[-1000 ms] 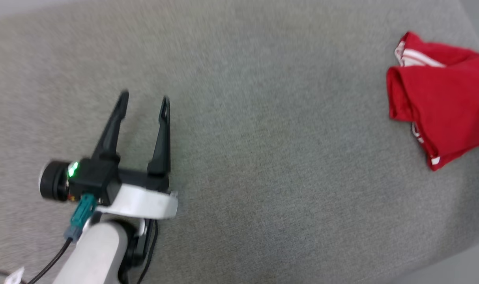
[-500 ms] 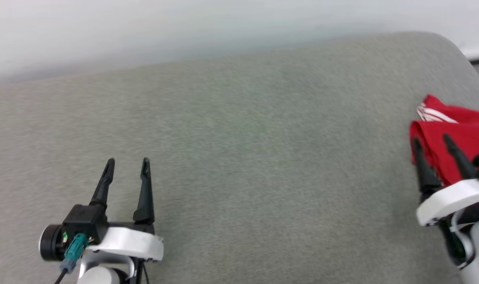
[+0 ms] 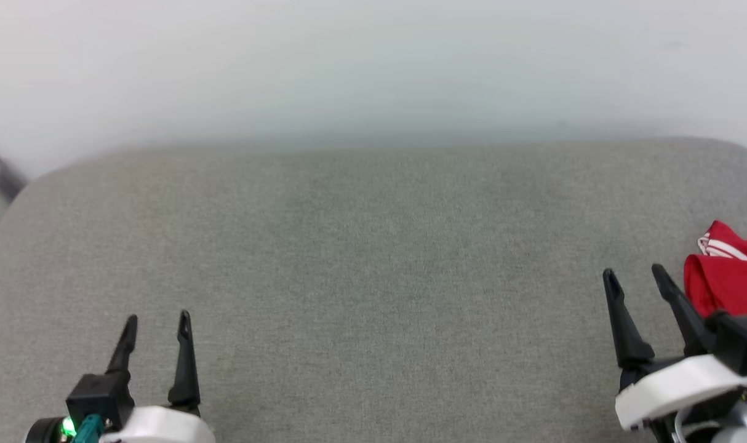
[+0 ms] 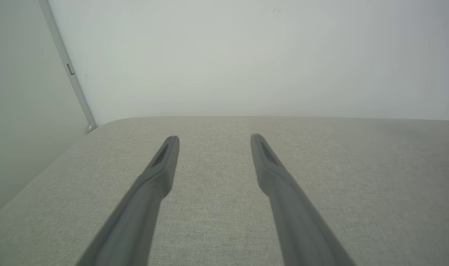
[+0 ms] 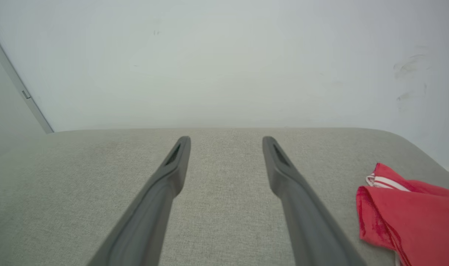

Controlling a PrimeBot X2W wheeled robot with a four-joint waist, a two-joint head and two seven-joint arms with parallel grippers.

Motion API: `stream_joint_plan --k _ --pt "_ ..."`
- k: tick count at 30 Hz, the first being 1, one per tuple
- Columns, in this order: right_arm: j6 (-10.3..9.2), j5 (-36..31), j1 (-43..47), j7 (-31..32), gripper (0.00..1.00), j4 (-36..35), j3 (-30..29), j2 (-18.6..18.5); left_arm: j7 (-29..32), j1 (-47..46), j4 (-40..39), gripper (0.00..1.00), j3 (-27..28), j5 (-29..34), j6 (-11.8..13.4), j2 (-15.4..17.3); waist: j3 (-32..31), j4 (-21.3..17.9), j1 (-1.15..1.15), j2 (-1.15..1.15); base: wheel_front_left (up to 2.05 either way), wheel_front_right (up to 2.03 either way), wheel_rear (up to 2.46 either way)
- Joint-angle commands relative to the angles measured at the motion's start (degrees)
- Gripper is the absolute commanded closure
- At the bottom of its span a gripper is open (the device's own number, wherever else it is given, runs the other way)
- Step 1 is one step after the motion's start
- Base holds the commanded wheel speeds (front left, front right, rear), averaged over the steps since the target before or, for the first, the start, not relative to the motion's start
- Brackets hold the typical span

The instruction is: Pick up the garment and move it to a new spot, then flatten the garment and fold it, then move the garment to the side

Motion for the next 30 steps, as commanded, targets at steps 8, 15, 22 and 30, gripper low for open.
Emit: stream_joint_plan --k 8,15,22,30 --pt "-0.02 -1.5 7.1 3.5 0.0 -6.4 -1.3 1.9 -0.2 2.1 0.4 0.0 -1.2 -0.3 -1.2 0.4 -2.7 0.0 0.01 0.0 0.0 0.0 0.0" --pt "-0.02 -1.9 7.1 4.6 0.0 -7.6 -1.0 2.4 -0.2 1.1 1.3 0.0 -2.0 -0.6 -1.5 -0.1 -2.7 0.2 0.01 0.0 0.0 0.0 0.0" --pt "-0.02 -1.8 6.5 4.7 0.0 -7.6 -0.6 2.3 -0.3 0.5 1.8 0.0 -2.0 -0.7 -1.5 -0.3 -2.7 0.1 0.01 0.0 0.0 0.0 0.0" --pt "0.0 -1.4 7.1 4.8 1.0 -6.8 -0.7 2.2 0.1 0.4 2.2 1.0 -2.1 -0.8 -1.6 -0.4 -2.6 0.1 0.01 0.0 0.0 0.0 0.0"
